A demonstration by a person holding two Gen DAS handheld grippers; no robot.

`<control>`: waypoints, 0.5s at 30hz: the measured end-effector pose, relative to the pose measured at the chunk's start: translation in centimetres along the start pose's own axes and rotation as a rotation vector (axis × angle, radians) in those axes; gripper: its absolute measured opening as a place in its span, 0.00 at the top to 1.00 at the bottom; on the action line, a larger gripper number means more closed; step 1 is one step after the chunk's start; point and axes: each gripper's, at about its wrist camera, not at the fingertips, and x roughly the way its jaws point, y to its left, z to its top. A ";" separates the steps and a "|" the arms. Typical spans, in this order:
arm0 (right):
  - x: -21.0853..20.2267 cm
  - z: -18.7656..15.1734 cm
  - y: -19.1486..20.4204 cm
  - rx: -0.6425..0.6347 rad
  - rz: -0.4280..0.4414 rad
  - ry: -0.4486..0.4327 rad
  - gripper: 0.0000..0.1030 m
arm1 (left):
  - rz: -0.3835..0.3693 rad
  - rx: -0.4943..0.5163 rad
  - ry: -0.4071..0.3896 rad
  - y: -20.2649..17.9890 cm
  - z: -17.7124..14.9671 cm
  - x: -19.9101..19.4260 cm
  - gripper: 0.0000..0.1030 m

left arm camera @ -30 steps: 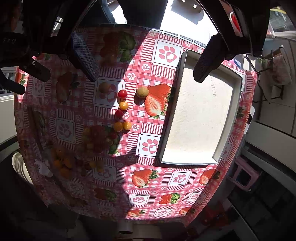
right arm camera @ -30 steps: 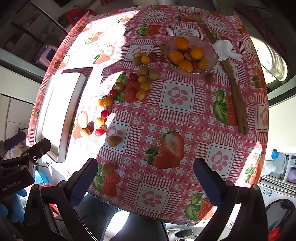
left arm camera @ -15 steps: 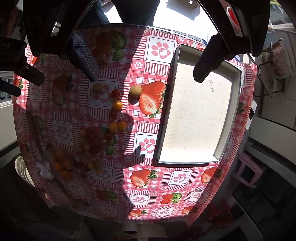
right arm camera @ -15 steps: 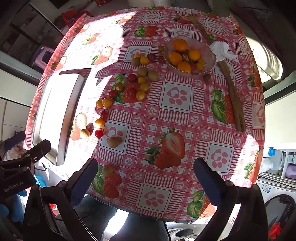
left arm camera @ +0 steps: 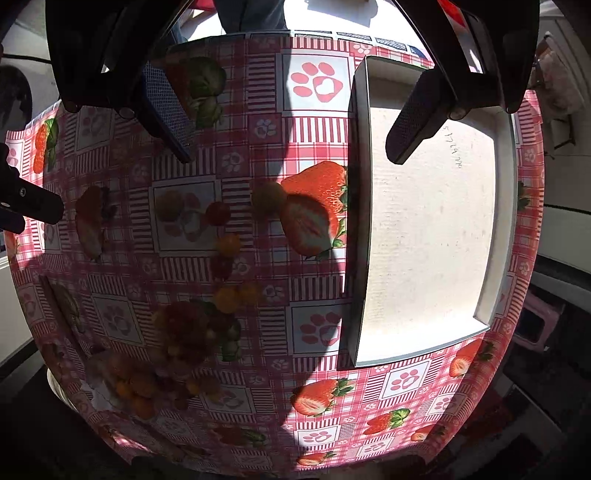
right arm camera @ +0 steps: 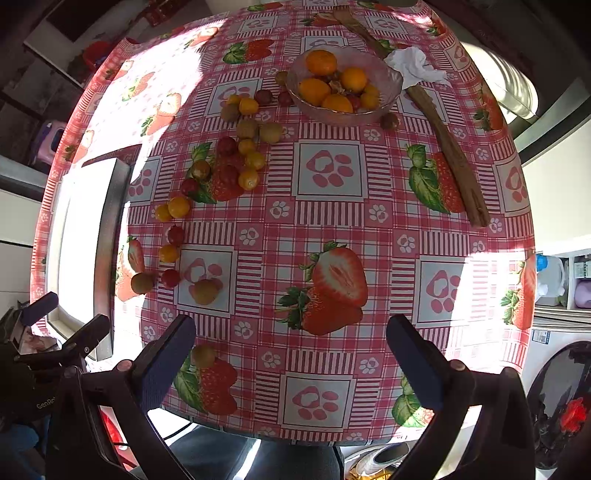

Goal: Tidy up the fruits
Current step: 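Grasp a small kiwi with the left tool while the right tool grasps a yellow cherry tomato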

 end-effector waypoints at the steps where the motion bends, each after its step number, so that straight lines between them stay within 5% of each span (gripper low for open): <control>1: 0.3 0.0 0.1 0.001 -0.002 0.002 0.00 | 0.004 0.014 0.000 -0.1 -0.1 0.5 0.01; 10: 2.4 2.0 1.4 0.015 0.010 -0.012 0.00 | 0.015 0.080 -0.047 -0.7 0.6 2.8 0.01; 13: 3.2 3.4 1.7 0.011 0.014 -0.022 0.00 | 0.011 0.103 -0.038 -1.0 0.8 3.6 0.14; 15: 3.7 4.4 2.0 -0.004 0.014 -0.032 0.00 | 0.009 0.107 -0.031 -1.2 0.7 4.1 0.14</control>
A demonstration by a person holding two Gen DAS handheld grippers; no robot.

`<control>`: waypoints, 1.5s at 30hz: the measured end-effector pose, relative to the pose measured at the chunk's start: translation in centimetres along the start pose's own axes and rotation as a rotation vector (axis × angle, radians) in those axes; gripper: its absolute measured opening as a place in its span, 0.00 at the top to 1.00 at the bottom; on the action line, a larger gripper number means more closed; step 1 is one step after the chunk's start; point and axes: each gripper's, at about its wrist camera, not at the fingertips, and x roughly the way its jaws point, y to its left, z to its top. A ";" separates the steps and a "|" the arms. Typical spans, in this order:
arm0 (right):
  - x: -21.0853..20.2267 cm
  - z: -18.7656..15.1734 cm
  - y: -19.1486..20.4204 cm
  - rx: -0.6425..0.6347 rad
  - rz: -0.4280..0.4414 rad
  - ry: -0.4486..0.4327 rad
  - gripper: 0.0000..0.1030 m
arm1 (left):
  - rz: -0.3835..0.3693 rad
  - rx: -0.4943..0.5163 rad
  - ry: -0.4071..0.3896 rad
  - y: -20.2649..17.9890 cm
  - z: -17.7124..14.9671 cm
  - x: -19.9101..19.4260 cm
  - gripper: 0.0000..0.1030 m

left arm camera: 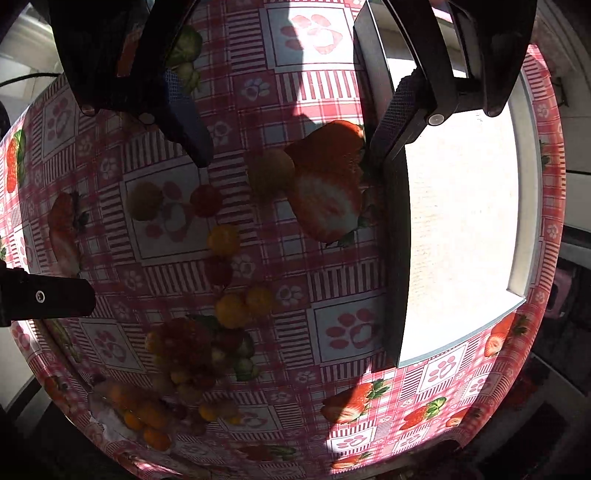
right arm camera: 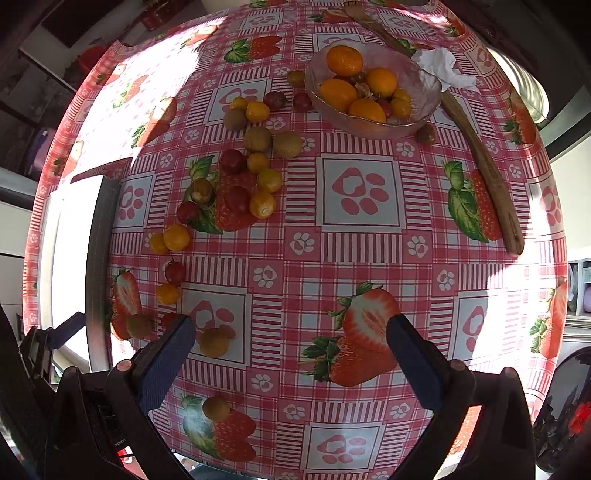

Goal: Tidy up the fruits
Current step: 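Grasp a small kiwi with the left tool while the right tool grasps a yellow cherry tomato, then carry both fruits over the white tray and open both tools to drop them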

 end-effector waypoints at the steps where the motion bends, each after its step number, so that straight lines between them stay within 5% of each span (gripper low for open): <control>1: 0.3 0.4 0.2 -0.010 -0.001 -0.005 0.00 | 0.000 0.004 -0.004 -0.1 0.0 0.1 0.14; 4: 1.3 1.6 0.5 -0.033 0.003 -0.015 0.03 | 0.005 0.018 -0.011 -0.6 -0.1 0.6 0.16; 7: 2.9 2.7 0.7 -0.048 0.009 0.015 0.25 | -0.012 0.007 0.028 -0.9 -0.2 1.7 0.32; 15: 5.6 4.6 2.3 -0.127 0.002 0.017 0.36 | -0.054 -0.056 0.012 -0.1 -0.4 2.0 0.37; 18: 5.8 5.2 2.8 -0.151 -0.008 0.000 0.46 | -0.082 -0.066 0.002 0.3 -0.4 1.9 0.51; 19: 5.7 5.3 2.9 -0.158 -0.004 -0.010 0.48 | -0.088 -0.065 -0.007 0.2 -0.5 1.7 0.64; 21: 5.7 5.7 3.1 -0.161 0.013 -0.021 0.79 | -0.098 -0.063 -0.006 0.3 -0.4 1.6 0.71; 35: 2.5 4.2 -0.4 -0.062 0.189 -0.005 0.79 | -0.139 -0.172 0.003 4.6 0.5 -2.0 0.71; 45: 0.2 2.6 0.8 -0.097 0.199 0.014 0.79 | -0.119 -0.280 -0.049 9.5 -0.6 -5.9 0.71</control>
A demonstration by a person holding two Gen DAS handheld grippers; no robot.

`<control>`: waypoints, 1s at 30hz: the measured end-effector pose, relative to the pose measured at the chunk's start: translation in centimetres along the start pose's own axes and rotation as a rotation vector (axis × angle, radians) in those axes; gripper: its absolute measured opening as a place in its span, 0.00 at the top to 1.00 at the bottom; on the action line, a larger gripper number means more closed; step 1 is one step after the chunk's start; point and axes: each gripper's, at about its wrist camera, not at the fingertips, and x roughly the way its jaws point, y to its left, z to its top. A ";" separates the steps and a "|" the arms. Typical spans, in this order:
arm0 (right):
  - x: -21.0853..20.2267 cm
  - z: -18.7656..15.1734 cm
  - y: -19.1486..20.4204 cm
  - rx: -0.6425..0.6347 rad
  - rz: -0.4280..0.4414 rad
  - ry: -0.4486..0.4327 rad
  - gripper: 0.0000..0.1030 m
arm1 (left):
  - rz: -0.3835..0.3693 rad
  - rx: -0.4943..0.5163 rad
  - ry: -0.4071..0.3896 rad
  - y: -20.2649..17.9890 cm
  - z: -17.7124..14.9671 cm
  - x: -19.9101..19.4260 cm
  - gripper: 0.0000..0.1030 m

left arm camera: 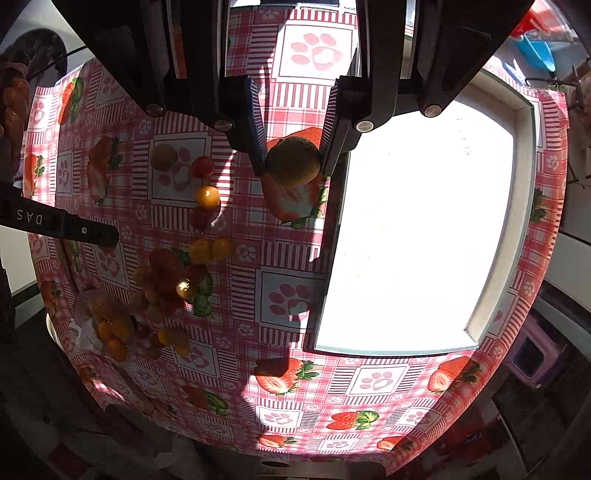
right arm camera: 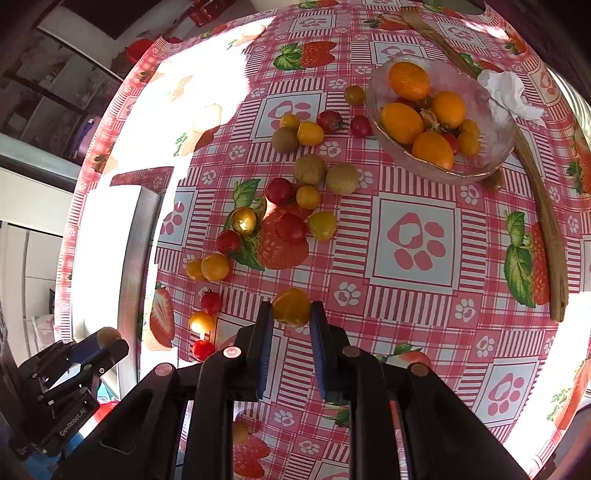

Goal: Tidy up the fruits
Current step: 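Carry both fruits over the white tray and open both tools to drop them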

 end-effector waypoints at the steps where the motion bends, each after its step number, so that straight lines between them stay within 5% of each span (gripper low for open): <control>1: 0.0 0.1 0.6 -0.001 0.003 -0.002 0.79 | 0.006 0.001 -0.004 0.7 0.2 0.1 0.71; 19: 7.1 5.8 18.8 -0.040 0.082 0.028 0.79 | 0.111 0.029 0.041 12.8 5.1 6.4 0.71; 30: 14.0 6.8 22.8 -0.064 -0.006 0.148 0.77 | 0.107 0.070 0.059 13.6 4.6 8.0 0.70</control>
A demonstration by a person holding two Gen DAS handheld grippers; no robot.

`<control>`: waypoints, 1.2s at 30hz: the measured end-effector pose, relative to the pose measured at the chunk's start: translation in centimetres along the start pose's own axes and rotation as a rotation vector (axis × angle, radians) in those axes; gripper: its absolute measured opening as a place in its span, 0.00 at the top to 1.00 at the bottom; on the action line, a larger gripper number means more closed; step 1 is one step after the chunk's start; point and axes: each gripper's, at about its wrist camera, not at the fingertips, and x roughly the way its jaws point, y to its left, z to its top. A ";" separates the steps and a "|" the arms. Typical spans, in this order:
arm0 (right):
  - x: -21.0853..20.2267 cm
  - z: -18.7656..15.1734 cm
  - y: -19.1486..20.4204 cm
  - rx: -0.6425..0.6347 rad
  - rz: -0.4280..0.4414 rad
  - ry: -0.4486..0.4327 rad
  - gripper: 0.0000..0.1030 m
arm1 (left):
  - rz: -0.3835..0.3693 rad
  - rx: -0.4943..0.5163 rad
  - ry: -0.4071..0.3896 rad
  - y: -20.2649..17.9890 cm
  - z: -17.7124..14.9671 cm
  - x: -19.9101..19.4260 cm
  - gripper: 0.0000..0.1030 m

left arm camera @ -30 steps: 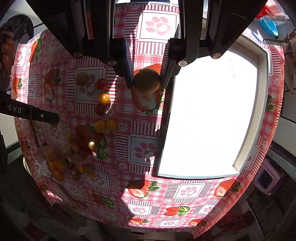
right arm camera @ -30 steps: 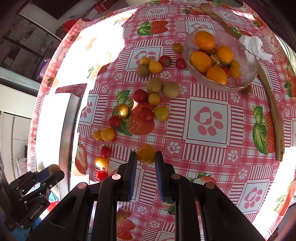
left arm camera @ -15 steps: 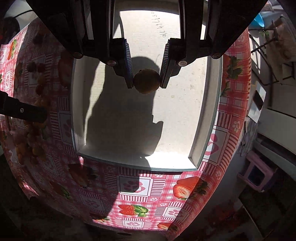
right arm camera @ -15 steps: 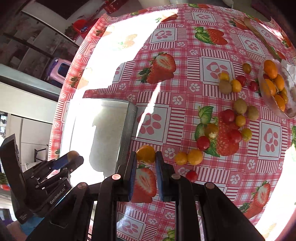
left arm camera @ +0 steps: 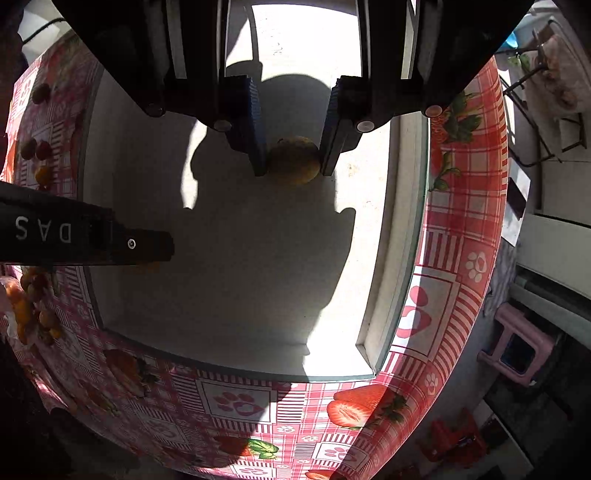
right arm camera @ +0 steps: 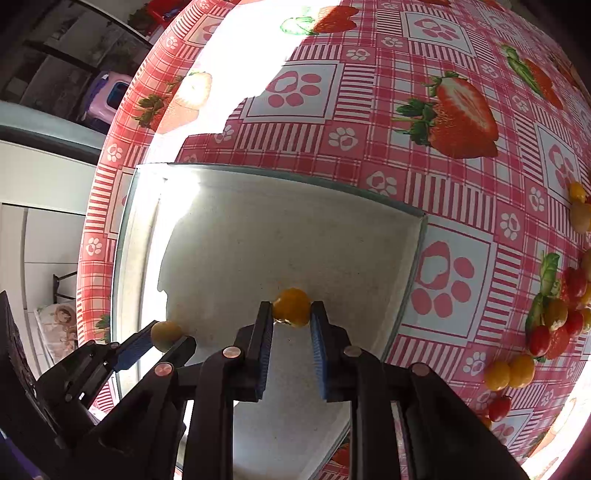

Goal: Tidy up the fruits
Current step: 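Carry both fruits over the white tray and open both tools to drop them, then grasp a yellow cherry tomato with the left tool while the right tool grasps a kiwi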

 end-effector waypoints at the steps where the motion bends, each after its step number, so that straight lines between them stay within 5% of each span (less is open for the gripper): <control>1: 0.0 0.0 0.2 -0.003 -0.006 -0.009 0.77 | 0.003 0.008 -0.001 -0.1 -0.1 0.0 0.64; 2: 0.1 0.1 0.4 -0.009 -0.014 -0.006 0.77 | 0.003 0.011 0.001 -0.1 -0.1 0.0 0.40; 4: 0.2 0.2 0.7 -0.015 -0.008 0.001 0.73 | 0.019 0.009 -0.034 -0.1 -0.5 -0.4 0.26; 12: -2.7 0.6 0.9 0.044 0.035 -0.067 0.22 | 0.033 0.050 0.006 -0.5 -0.6 -0.9 0.26; 17: -6.0 -0.8 -1.3 0.109 0.037 -0.130 0.22 | 0.023 0.122 -0.027 -2.5 -0.2 -2.9 0.26; 24: -8.4 -5.6 -9.4 0.287 -0.019 -0.157 0.22 | -0.044 0.258 -0.096 -8.7 0.7 -6.1 0.26; 31: -9.4 -12.2 -17.5 0.476 -0.120 -0.132 0.22 | -0.125 0.359 -0.081 -15.2 0.5 -6.4 0.26; 36: -10.0 -13.7 -20.8 0.502 -0.163 -0.142 0.22 | -0.125 0.361 -0.058 -18.7 0.5 -5.0 0.26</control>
